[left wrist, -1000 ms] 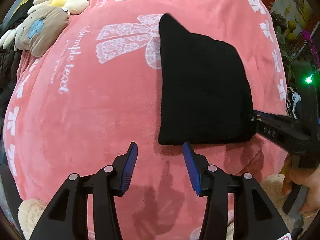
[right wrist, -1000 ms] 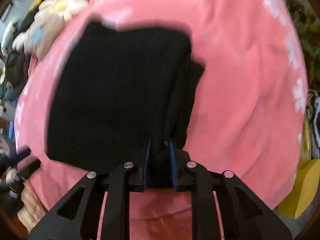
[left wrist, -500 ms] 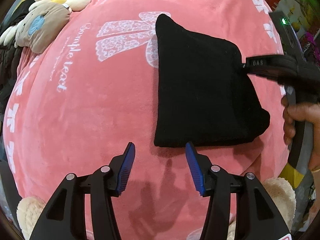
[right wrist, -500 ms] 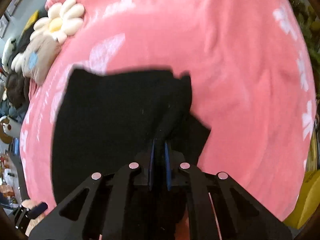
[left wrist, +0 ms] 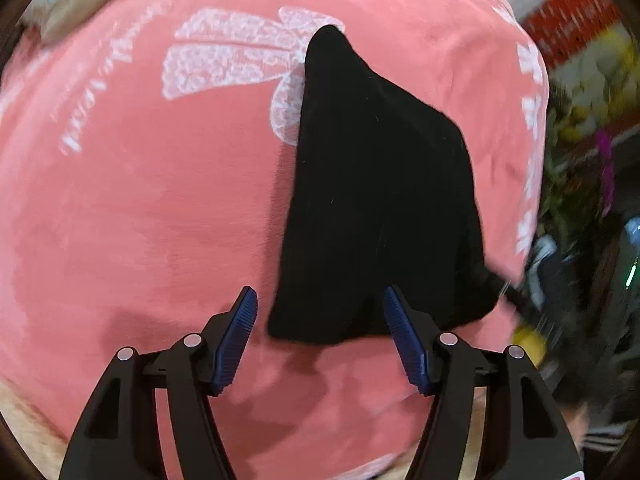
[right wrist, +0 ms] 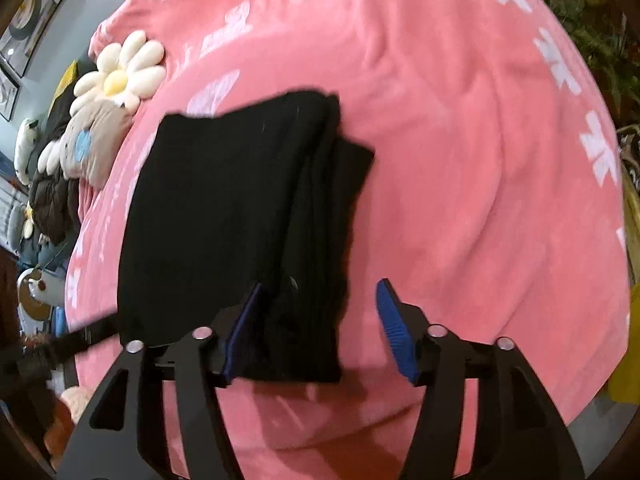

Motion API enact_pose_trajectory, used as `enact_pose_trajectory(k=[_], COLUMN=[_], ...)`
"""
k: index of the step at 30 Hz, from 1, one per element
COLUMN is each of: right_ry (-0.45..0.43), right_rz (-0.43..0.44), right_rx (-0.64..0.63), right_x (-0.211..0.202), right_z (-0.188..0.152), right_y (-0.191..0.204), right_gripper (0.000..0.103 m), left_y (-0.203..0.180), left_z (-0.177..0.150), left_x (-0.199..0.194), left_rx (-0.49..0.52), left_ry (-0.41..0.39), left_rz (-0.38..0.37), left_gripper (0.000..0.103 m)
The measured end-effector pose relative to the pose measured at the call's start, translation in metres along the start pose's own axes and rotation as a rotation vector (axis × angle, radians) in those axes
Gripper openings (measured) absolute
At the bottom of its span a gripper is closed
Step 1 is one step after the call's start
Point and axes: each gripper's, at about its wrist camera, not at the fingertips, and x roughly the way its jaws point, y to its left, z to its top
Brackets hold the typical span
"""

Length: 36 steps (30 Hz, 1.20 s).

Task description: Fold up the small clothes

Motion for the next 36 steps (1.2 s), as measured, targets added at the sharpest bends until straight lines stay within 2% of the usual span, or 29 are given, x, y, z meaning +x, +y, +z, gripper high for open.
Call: enact_pose_trajectory(k=[1, 5, 6, 7, 8, 10, 13, 15, 18, 20, 22, 24, 27, 29, 32, 33, 36], right_ry=[0.008, 0.049, 0.053, 0.058, 0.067, 0.083, 0.057, 0.053, 0.109, 0.190, 0.222, 0.156, 0.060, 0.029, 0.030, 0.058, 0.131], right_rz=[-0.004, 0.043, 0.080, 0.128, 0.157, 0.152, 0.202, 0.238, 0.267, 0.199, 0.087, 0.084, 0.077, 0.096, 0.095, 0.086, -0.010], right_rx=[0.008, 0.063, 0.080, 0.091, 0.093, 0.065, 0.007, -0.047, -0.082, -0.114, -0.110, -0.066, -0.062, -0.075, -0.115, -0.109, -0.083], right_x=[0.004, 0.020, 0.022, 0.025, 0.027, 0.027, 0.001, -0.024, -0.031, -0.014, -0.003, -0.019, -0.045, -0.052, -0.044, -0.031, 0.007], right_z=[-0.002, -0.004, -0.002, -0.001, 0.001, 0.008, 0.014, 0.006, -0.025, -0.056, -0.072, -0.070, -0.047, -0.031, -0.029, -0.031, -0.048], right_y=[-0.001, -0.009, -0.010, -0.010, -0.008, 0.004, 0.026, 0.042, 0.053, 0.056, 0.051, 0.046, 0.054, 0.065, 0.078, 0.080, 0.064], right_gripper=[0.065, 0.065, 0.065, 0.051, 0.032, 0.023, 0.019, 0.019, 0.022, 0.027, 0.031, 0.033, 0.033, 0.033, 0.033, 0.033, 0.030], left_y=[0.004, 0.018, 0.020, 0.022, 0.021, 0.019, 0.020, 0.030, 0.052, 0.062, 0.069, 0.069, 0.054, 0.040, 0.024, 0.020, 0.019], left_z=[0.005, 0.018, 0.019, 0.021, 0.022, 0.025, 0.023, 0.017, -0.008, -0.026, -0.046, -0.055, -0.057, -0.053, -0.052, -0.052, -0.051], left_x=[0.007, 0.034, 0.038, 0.041, 0.040, 0.033, 0.007, -0.024, -0.053, -0.050, -0.037, -0.037, -0.049, -0.053, -0.054, -0.055, -0.051], left_rx=[-0.044, -0.143, -0.153, -0.167, -0.161, -0.150, -0.138, -0.134, -0.139, -0.125, -0.104, -0.079, -0.013, 0.057, 0.142, 0.159, 0.176], left_ry=[0.019, 0.068, 0.078, 0.078, 0.078, 0.085, 0.038, 0.000, 0.002, 0.049, 0.106, 0.084, 0.016, -0.015, -0.037, -0.044, -0.053], left_rz=[-0.013, -0.063, -0.072, -0.091, -0.129, -0.153, -0.172, -0.156, -0.123, -0.074, 0.016, 0.072, 0.136, 0.177, 0.216, 0.218, 0.229], left_gripper=[0.065, 0.064, 0.058, 0.041, 0.030, 0.018, 0.014, 0.013, 0.014, 0.015, 0.016, 0.023, 0.023, 0.023, 0.027, 0.030, 0.034])
